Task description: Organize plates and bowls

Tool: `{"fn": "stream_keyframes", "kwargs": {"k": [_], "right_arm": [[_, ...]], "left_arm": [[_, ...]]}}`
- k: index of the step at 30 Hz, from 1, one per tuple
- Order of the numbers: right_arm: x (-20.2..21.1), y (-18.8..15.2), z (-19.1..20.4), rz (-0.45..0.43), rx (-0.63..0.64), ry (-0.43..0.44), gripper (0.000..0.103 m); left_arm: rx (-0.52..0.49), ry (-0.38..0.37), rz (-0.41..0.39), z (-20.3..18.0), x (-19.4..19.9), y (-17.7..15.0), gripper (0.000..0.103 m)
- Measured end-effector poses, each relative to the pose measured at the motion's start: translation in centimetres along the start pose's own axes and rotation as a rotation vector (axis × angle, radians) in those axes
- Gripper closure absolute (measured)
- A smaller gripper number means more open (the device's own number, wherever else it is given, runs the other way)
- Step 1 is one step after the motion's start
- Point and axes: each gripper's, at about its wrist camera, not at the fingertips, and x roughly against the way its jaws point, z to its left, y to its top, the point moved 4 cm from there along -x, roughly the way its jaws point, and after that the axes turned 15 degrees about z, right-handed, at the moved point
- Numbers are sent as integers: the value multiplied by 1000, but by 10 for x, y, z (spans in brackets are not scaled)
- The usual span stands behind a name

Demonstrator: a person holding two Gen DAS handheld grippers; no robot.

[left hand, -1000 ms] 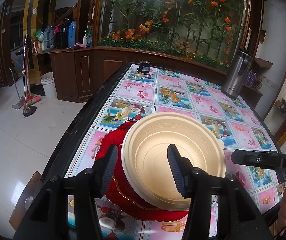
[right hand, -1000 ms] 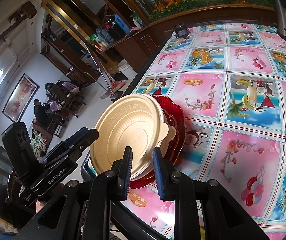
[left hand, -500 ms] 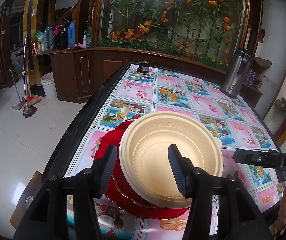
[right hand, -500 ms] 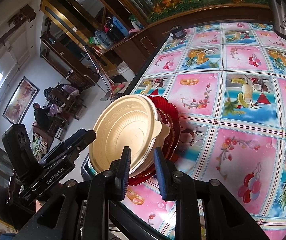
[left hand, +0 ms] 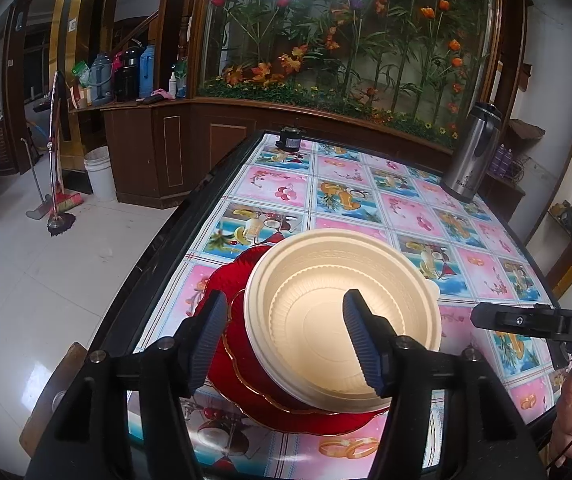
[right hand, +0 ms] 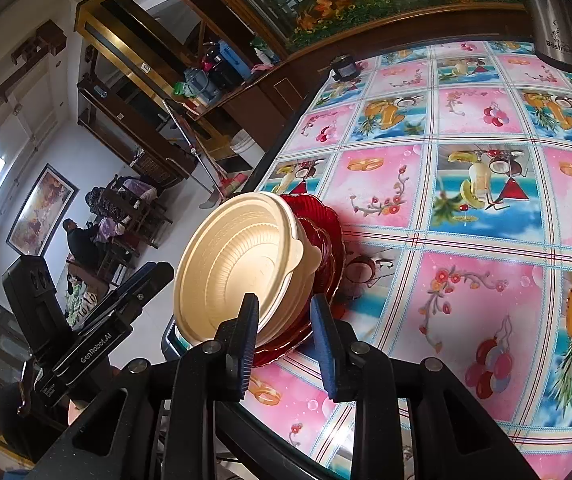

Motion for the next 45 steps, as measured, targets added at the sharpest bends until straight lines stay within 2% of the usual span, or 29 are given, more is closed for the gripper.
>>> {"fn": "stream_keyframes", "kwargs": {"k": [2, 4, 9, 12, 15, 19, 20, 22, 27, 28, 30, 32, 37, 39, 40, 41, 43, 45], "right_arm": [[0, -1, -1, -1, -4, 0, 70], [0, -2, -4, -3, -11, -2, 61], [-1, -3, -11, -4, -29, -9, 58], [-3, -3, -18, -3, -43, -13, 54], [-6, -3, -25, 2, -55, -18, 54], [-13, -4, -30, 10, -54, -19, 54], [-15, -4, -31, 11, -55, -19, 55], [-19, -2, -34, 18, -56, -23, 67], [-26, -2, -38, 26, -66, -23, 67], [-27, -1, -38, 26, -68, -19, 67], [-30, 0, -40, 26, -71, -21, 67], [-34, 1, -39, 32, -73, -16, 67], [-44, 4, -38, 48, -70, -20, 67], [-49, 6, -37, 54, -67, -24, 67], [-52, 7, -37, 58, -68, -27, 67], [-54, 7, -37, 63, -69, -27, 69], [-61, 10, -37, 70, -71, -34, 78], [-65, 11, -38, 70, -69, -32, 82]], "left_arm": [[6, 1, -4, 2, 2, 0, 37], [13, 3, -7, 4, 3, 0, 34], [57, -16, -11, 19, 6, 0, 11], [114, -33, -1, 37, 6, 1, 8], [178, -44, 33, 58, -1, 0, 4], [261, -84, 81, 85, -16, -5, 4], [277, -89, 94, 91, -20, -7, 4], [292, -79, 104, 99, -26, -11, 4], [294, -62, 121, 107, -39, -16, 4], [290, -57, 121, 107, -41, -17, 5], [279, -57, 132, 107, -47, -18, 21], [272, -69, 150, 106, -54, -19, 31], [248, -98, 182, 101, -67, -20, 43], [222, -95, 197, 96, -73, -20, 57], [211, -88, 203, 95, -75, -20, 60], [198, -77, 213, 93, -79, -20, 66], [189, -71, 215, 90, -83, -20, 68], [176, -61, 218, 88, -86, -19, 73]]}}
